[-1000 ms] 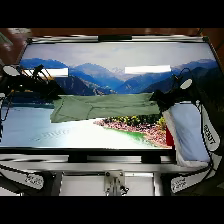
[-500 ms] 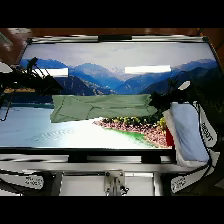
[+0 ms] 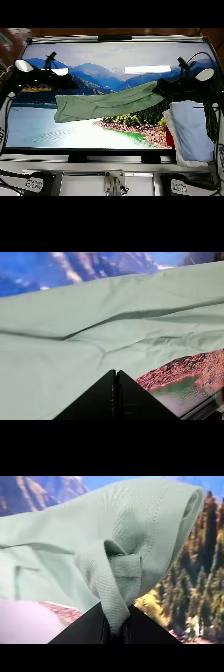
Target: Fold the shirts.
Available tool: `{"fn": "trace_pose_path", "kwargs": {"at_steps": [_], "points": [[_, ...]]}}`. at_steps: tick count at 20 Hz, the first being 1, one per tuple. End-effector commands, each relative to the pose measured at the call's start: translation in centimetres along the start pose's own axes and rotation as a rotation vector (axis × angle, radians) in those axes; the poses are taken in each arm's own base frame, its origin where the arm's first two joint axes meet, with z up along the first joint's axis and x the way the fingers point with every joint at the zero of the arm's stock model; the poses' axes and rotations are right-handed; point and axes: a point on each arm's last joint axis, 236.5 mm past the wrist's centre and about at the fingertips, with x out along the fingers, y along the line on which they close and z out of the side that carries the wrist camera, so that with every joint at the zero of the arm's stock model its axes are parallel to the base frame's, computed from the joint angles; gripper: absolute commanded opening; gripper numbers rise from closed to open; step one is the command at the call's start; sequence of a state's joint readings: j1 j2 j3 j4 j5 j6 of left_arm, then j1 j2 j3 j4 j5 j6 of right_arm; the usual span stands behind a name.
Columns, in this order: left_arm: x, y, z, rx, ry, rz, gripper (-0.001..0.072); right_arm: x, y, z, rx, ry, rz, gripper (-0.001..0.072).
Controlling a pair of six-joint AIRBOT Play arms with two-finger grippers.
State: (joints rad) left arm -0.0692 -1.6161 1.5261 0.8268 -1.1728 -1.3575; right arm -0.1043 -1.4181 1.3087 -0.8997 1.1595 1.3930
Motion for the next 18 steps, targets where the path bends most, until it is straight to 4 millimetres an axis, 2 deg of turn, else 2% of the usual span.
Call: {"fn": "trace_pose_path", "kwargs": {"at_steps": [1,4,7,11,14,16,18], "points": [[5.3,-5.7,-1.1,0.068,-0.005,-0.034,0.0038,-5.3,4.5,-0.6,0.001,-0.066,0.045,0.0077],[10.1,-9.6,-3.4,0.076,0.019,-0.058,0.0037,-9.1,7.6,-1.3,-0.006,-0.127,0.083,0.0077],[14.1,-12.3,-6.1,0.070,0.052,-0.075,0.0037,-12.0,9.8,-3.1,-0.013,-0.143,0.103,0.0077],[18.2,-16.6,-11.0,0.034,0.142,-0.160,0.0037,-15.0,11.8,-4.4,-0.012,-0.194,0.120,0.0077],[20.0,-18.8,-11.8,-0.041,0.127,-0.223,0.0037,-15.8,12.4,-5.2,-0.007,-0.194,0.125,0.0077],[20.2,-18.9,-11.2,-0.076,0.111,-0.238,0.0037,-15.9,12.4,-5.3,-0.002,-0.192,0.125,0.0077],[19.3,-18.2,-9.8,-0.066,0.084,-0.238,0.0036,-15.9,12.2,-4.9,-0.002,-0.209,0.118,0.0077]]}}
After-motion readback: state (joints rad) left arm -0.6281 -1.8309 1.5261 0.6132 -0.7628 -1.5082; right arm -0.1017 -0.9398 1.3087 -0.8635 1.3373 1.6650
